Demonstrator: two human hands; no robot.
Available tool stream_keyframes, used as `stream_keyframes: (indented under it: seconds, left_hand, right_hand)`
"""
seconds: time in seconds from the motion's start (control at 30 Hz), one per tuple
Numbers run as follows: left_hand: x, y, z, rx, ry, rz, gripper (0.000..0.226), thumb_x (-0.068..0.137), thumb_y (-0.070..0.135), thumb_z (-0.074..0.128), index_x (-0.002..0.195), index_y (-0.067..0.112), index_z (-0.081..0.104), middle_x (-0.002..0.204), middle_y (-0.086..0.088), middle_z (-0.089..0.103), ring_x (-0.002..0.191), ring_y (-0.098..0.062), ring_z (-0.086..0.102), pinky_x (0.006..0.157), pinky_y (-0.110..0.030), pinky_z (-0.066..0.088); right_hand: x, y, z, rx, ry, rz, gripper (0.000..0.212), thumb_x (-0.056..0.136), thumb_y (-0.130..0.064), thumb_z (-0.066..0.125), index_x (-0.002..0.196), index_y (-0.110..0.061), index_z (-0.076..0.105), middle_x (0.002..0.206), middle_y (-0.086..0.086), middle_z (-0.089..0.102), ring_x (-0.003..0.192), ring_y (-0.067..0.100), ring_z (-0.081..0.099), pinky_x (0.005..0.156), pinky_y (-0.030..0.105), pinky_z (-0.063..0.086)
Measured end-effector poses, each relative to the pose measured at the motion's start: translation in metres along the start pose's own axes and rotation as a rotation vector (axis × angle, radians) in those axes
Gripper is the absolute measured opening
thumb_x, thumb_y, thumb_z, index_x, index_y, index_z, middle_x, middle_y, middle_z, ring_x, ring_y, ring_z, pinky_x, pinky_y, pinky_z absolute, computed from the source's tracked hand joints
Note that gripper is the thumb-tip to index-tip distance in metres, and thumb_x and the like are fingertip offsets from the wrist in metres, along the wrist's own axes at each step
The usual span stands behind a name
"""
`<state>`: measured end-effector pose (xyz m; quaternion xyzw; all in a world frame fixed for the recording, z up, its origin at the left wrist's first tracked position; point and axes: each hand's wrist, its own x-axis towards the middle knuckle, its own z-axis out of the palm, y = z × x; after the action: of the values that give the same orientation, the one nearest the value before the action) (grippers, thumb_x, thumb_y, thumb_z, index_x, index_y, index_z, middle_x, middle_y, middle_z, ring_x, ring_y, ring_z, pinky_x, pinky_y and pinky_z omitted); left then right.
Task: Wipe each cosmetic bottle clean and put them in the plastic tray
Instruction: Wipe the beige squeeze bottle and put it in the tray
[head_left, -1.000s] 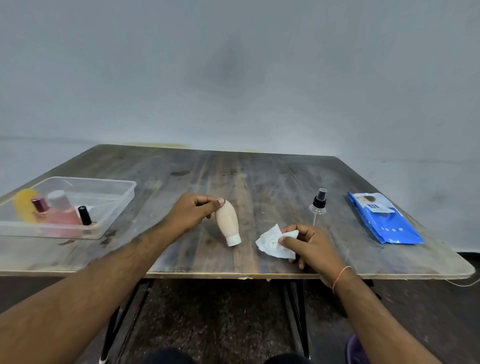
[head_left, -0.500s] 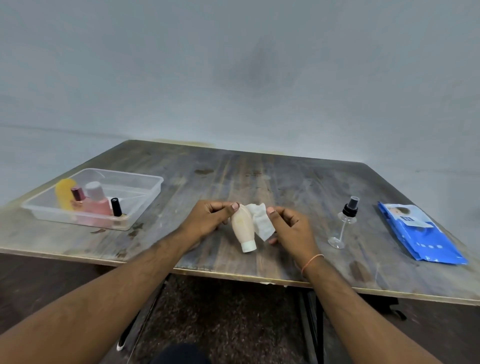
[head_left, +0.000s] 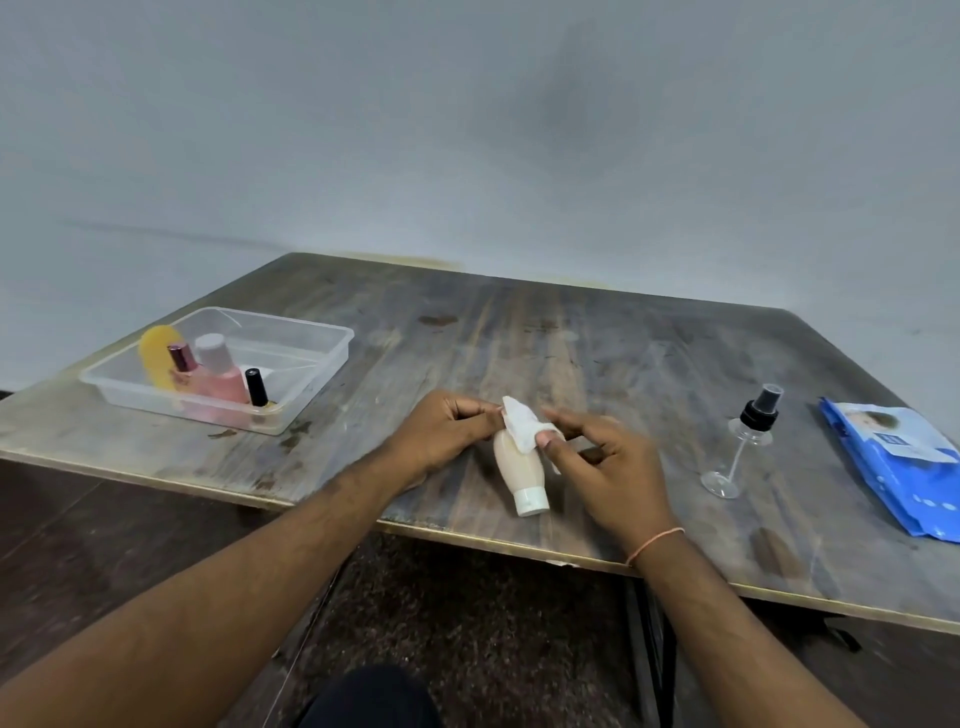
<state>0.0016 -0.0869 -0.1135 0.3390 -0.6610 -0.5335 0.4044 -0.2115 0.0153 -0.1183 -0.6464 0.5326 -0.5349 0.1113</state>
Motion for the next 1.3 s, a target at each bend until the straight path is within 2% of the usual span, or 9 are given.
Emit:
stream_keyframes:
  seconds: [0.13, 0.37, 0.67, 0.77, 0.87, 1.0, 1.07, 1.17, 1.3]
  left_hand:
    - [0.0, -0.003, 0.0, 0.005, 0.032, 0.024, 0.014, 0.101, 0.012, 0.075, 0.102, 0.021, 0.086, 0.102, 0.003, 0.085, 0.097, -0.006, 0.079, 0.087, -0.023, 0.058]
    - [0.001, -0.004, 0.002, -0.079, 0.098, 0.018, 0.012, 0.102, 0.018, 0.075, 0.1, 0.014, 0.086, 0.098, -0.002, 0.085, 0.09, -0.006, 0.077, 0.082, -0.024, 0.058]
    - [-0.003, 0.001, 0.003, -0.069, 0.038, 0.079, 0.016, 0.102, 0.018, 0.073, 0.097, 0.02, 0.087, 0.106, 0.0, 0.085, 0.103, -0.011, 0.079, 0.091, -0.026, 0.058]
    - [-0.006, 0.0, 0.004, 0.064, -0.041, 0.192, 0.025, 0.108, 0.041, 0.064, 0.107, 0.027, 0.085, 0.116, 0.009, 0.082, 0.111, -0.01, 0.076, 0.096, -0.026, 0.057]
    - [-0.006, -0.007, 0.001, 0.347, -0.174, 0.315, 0.053, 0.096, 0.073, 0.061, 0.128, 0.034, 0.078, 0.1, 0.01, 0.072, 0.095, -0.005, 0.068, 0.085, -0.018, 0.051]
    - [-0.003, -0.01, -0.001, 0.448, -0.203, 0.329, 0.073, 0.09, 0.091, 0.05, 0.138, 0.04, 0.07, 0.102, -0.002, 0.068, 0.095, -0.017, 0.067, 0.085, -0.033, 0.052]
    - [-0.006, -0.007, 0.0, 0.456, -0.237, 0.304, 0.074, 0.093, 0.091, 0.043, 0.14, 0.04, 0.067, 0.118, 0.006, 0.071, 0.109, -0.011, 0.068, 0.096, -0.035, 0.054]
    - [-0.012, -0.004, 0.0, 0.411, -0.275, 0.22, 0.081, 0.091, 0.083, 0.06, 0.154, 0.032, 0.059, 0.154, 0.013, 0.061, 0.136, -0.007, 0.062, 0.114, -0.043, 0.053]
    - [-0.016, 0.001, -0.001, 0.419, -0.289, 0.174, 0.086, 0.085, 0.048, 0.081, 0.163, 0.04, 0.046, 0.146, 0.01, 0.067, 0.123, -0.019, 0.069, 0.108, -0.054, 0.056]
  right_hand:
    - [-0.001, -0.002, 0.001, -0.092, -0.098, -0.112, 0.02, 0.094, -0.032, 0.076, 0.112, -0.032, 0.084, 0.091, -0.016, 0.069, 0.084, 0.012, 0.067, 0.071, 0.029, 0.052]
    - [-0.01, -0.01, -0.001, -0.13, -0.185, -0.347, 0.014, 0.082, -0.013, 0.083, 0.089, -0.025, 0.084, 0.083, -0.013, 0.073, 0.075, 0.011, 0.066, 0.069, 0.026, 0.051]
    - [-0.006, -0.003, 0.006, -0.305, 0.004, -0.338, 0.013, 0.095, -0.033, 0.077, 0.106, -0.029, 0.083, 0.092, -0.018, 0.074, 0.082, 0.005, 0.064, 0.077, 0.021, 0.049]
    - [-0.003, 0.0, 0.006, -0.323, 0.026, -0.287, 0.015, 0.095, -0.036, 0.076, 0.107, -0.03, 0.083, 0.09, -0.014, 0.074, 0.08, 0.005, 0.063, 0.074, 0.023, 0.05]
    - [-0.003, 0.0, 0.006, -0.34, 0.002, -0.283, 0.013, 0.094, -0.037, 0.075, 0.105, -0.031, 0.082, 0.087, -0.017, 0.073, 0.076, 0.0, 0.057, 0.073, 0.017, 0.046]
    - [-0.005, -0.001, 0.005, -0.364, -0.002, -0.257, 0.013, 0.094, -0.033, 0.077, 0.106, -0.032, 0.082, 0.089, -0.017, 0.074, 0.079, -0.002, 0.056, 0.074, 0.012, 0.043]
    - [-0.005, -0.002, 0.004, -0.376, 0.009, -0.239, 0.015, 0.095, -0.036, 0.074, 0.107, -0.032, 0.082, 0.09, -0.017, 0.075, 0.08, 0.0, 0.059, 0.073, 0.014, 0.045]
    - [-0.005, -0.002, 0.005, -0.38, 0.029, -0.198, 0.015, 0.097, -0.037, 0.073, 0.108, -0.032, 0.082, 0.092, -0.016, 0.076, 0.079, 0.004, 0.064, 0.07, 0.022, 0.052]
    - [-0.002, -0.001, 0.005, -0.358, 0.071, -0.106, 0.014, 0.096, -0.031, 0.077, 0.109, -0.033, 0.081, 0.099, -0.019, 0.077, 0.08, 0.001, 0.064, 0.072, 0.025, 0.056]
